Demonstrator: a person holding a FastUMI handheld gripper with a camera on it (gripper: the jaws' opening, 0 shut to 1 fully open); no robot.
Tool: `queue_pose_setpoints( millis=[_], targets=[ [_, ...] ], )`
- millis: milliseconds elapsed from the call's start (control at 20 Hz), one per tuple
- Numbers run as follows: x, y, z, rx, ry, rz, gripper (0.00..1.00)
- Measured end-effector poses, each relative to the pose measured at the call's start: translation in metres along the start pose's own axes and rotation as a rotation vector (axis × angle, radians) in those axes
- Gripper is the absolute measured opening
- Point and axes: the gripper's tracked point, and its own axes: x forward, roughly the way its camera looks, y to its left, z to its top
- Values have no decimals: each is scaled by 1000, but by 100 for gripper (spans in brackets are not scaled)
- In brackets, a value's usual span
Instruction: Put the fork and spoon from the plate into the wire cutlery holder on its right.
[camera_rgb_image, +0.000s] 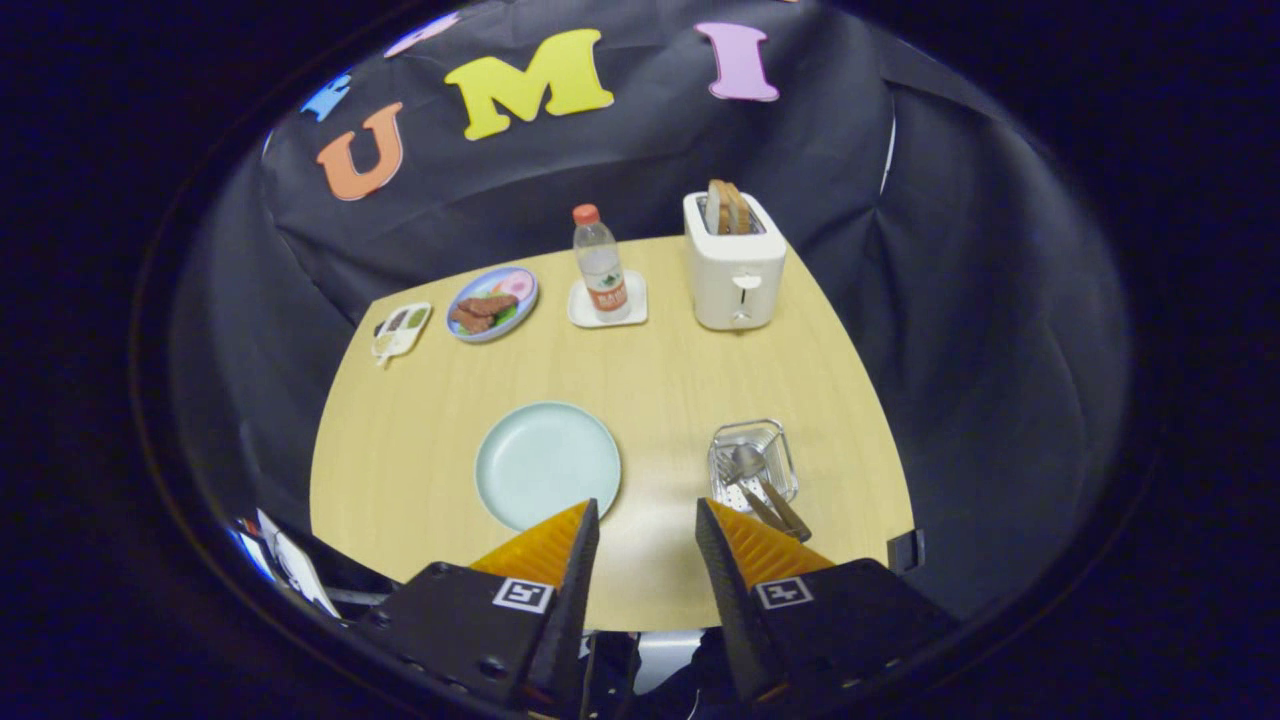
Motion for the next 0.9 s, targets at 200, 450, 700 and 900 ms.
queue_pose_setpoints(
  millis=[200, 450, 700, 900],
  targets=[
    [-47, 27, 42, -45, -239, 1, 81],
    [-128, 44, 92, -132, -599, -71, 96],
    [-201, 90, 96, -199, -868, -28, 96],
    [-222, 117, 81, -162, -941, 63, 96]
  ],
)
